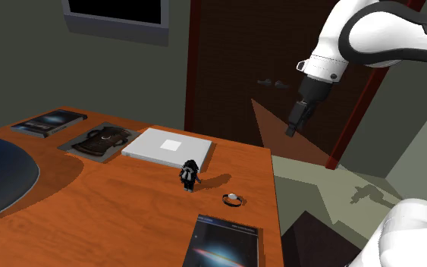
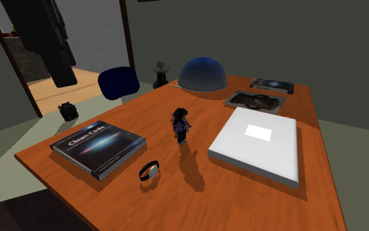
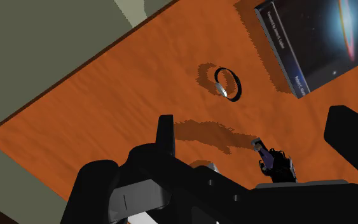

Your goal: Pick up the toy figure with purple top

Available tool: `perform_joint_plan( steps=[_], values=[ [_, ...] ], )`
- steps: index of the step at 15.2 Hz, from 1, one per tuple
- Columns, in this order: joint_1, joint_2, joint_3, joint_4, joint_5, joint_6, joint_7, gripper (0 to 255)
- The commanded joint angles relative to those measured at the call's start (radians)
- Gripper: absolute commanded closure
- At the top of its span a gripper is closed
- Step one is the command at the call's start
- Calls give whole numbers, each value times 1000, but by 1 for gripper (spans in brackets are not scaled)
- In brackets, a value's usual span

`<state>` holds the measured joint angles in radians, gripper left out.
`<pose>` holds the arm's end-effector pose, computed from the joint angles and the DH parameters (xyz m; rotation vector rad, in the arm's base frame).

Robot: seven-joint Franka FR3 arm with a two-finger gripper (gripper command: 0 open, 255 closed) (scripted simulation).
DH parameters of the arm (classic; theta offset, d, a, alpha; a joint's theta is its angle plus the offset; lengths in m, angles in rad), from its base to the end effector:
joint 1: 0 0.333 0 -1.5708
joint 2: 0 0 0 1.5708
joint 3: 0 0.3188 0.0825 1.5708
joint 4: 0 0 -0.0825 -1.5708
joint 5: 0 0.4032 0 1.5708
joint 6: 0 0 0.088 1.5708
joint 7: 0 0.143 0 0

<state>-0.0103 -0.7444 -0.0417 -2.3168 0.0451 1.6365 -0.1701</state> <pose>0.3448 -0.0146 0.5682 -3.0673 -0.1946 -0.1092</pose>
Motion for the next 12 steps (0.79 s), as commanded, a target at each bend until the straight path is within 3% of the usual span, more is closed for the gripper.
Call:
perform_joint_plan(
  steps=[1,12],
  values=[
    [0,0,0,0,0,0,0,0],
    [48,235,155,-47,20,375,125,0]
  ],
)
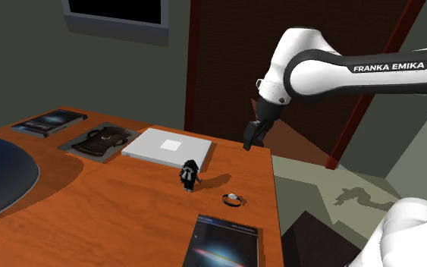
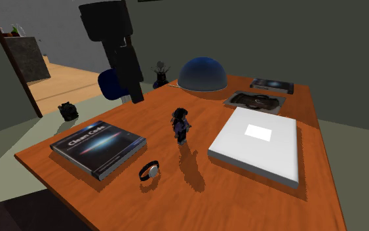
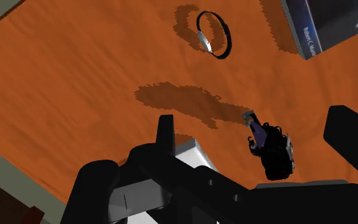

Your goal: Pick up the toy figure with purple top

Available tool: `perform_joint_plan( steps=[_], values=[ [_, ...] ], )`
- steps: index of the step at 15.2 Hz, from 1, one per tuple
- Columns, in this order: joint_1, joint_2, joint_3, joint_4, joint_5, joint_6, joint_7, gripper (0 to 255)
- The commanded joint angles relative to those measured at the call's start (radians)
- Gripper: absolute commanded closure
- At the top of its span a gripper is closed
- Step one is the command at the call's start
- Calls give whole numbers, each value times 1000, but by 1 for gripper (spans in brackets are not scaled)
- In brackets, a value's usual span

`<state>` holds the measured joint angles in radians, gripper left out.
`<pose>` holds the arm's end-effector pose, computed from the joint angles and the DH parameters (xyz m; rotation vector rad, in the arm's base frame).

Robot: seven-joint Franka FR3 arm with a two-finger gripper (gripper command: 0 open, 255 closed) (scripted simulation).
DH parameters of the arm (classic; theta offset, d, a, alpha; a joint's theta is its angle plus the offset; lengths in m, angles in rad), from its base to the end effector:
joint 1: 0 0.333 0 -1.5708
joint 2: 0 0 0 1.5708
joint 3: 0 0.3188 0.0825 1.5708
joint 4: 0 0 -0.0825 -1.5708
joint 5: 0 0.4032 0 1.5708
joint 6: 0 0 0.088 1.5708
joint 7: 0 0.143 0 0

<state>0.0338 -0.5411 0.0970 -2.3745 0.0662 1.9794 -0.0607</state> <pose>0.4210 0.0640 0.4939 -3.1068 -0.2481 -0.2247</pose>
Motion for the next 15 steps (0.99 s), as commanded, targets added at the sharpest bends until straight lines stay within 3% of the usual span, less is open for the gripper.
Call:
perform_joint_plan(
  steps=[1,8,15],
  values=[
    [6,60,30,15,-5,64,28,0],
    [10,281,127,87,-72,262,141,0],
    [14,533,201,231,-237,396,303,0]
  ],
)
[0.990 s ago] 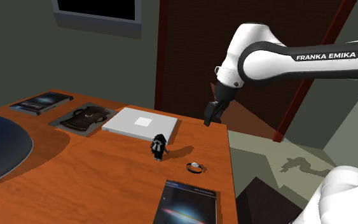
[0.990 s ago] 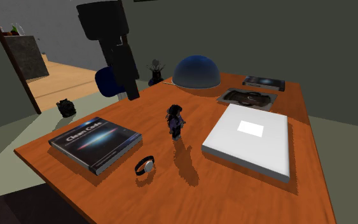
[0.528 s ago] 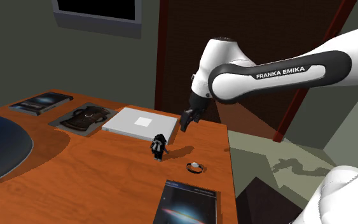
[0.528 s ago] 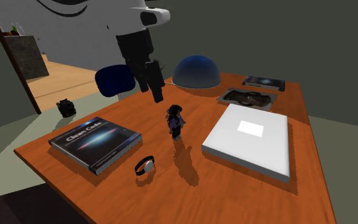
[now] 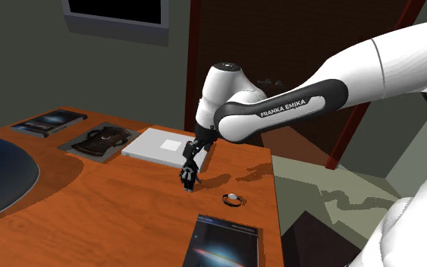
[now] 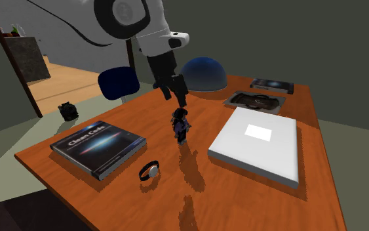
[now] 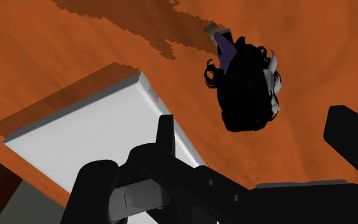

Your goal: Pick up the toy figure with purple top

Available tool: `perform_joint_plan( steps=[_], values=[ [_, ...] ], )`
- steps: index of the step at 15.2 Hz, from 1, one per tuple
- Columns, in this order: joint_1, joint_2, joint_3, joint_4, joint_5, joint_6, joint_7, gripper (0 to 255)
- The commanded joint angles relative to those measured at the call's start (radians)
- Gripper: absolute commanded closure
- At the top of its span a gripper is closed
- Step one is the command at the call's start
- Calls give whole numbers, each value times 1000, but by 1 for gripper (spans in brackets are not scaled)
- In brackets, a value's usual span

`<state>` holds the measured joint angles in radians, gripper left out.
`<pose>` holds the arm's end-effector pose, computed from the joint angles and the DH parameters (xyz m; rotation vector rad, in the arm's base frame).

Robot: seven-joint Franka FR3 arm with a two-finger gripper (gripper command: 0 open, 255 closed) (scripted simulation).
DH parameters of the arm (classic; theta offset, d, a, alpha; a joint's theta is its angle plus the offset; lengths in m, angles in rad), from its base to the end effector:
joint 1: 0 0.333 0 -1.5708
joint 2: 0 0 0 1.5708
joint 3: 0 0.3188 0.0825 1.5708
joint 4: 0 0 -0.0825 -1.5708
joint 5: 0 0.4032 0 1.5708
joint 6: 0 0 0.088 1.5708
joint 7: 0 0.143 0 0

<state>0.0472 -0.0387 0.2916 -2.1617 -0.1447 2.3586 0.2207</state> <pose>0.5448 0.1867 0.3944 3.0437 0.3206 0.3977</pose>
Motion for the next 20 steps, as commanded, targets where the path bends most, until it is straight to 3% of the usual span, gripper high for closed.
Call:
perform_joint_plan(
  steps=[1,2,12,13,20],
  values=[
    [6,69,11,45,-57,28,48,0],
    [12,107,15,73,-88,39,74,0],
    [17,160,5,31,-137,129,118,0],
    [17,162,5,32,-138,129,118,255],
    [17,160,5,30,-137,129,118,255]
  ],
)
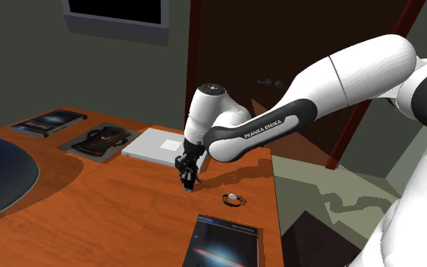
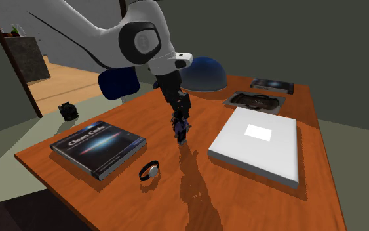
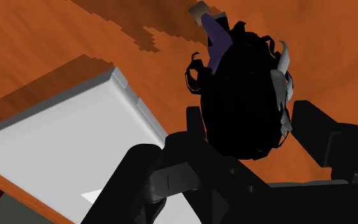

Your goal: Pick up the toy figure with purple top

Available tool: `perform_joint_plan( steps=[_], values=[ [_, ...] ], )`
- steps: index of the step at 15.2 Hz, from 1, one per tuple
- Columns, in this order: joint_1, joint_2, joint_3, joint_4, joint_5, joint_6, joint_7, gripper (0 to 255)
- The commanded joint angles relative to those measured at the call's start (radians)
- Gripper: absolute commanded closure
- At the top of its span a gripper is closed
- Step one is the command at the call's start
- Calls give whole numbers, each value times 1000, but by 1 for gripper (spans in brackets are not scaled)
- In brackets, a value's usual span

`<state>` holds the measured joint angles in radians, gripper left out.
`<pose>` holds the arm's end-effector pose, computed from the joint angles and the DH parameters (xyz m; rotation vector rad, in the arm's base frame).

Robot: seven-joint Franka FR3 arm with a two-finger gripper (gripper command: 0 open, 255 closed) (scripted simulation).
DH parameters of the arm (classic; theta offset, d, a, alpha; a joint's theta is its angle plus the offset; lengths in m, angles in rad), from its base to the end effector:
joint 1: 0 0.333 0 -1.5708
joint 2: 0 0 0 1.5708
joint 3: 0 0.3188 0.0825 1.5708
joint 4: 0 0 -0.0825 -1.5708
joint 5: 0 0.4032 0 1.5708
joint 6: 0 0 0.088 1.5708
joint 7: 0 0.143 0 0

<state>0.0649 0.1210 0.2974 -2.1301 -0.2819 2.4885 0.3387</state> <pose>0.5681 0.2089 0.3353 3.0233 0.3348 0.4364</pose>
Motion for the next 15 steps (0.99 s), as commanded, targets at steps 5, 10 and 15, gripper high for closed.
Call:
perform_joint_plan(
  steps=[5,10,15],
  values=[
    [-2,-22,3,15,21,-36,-18,255],
    [-4,-55,8,45,51,-96,-45,255],
    [-5,-83,10,82,75,-157,-69,255]
  ],
)
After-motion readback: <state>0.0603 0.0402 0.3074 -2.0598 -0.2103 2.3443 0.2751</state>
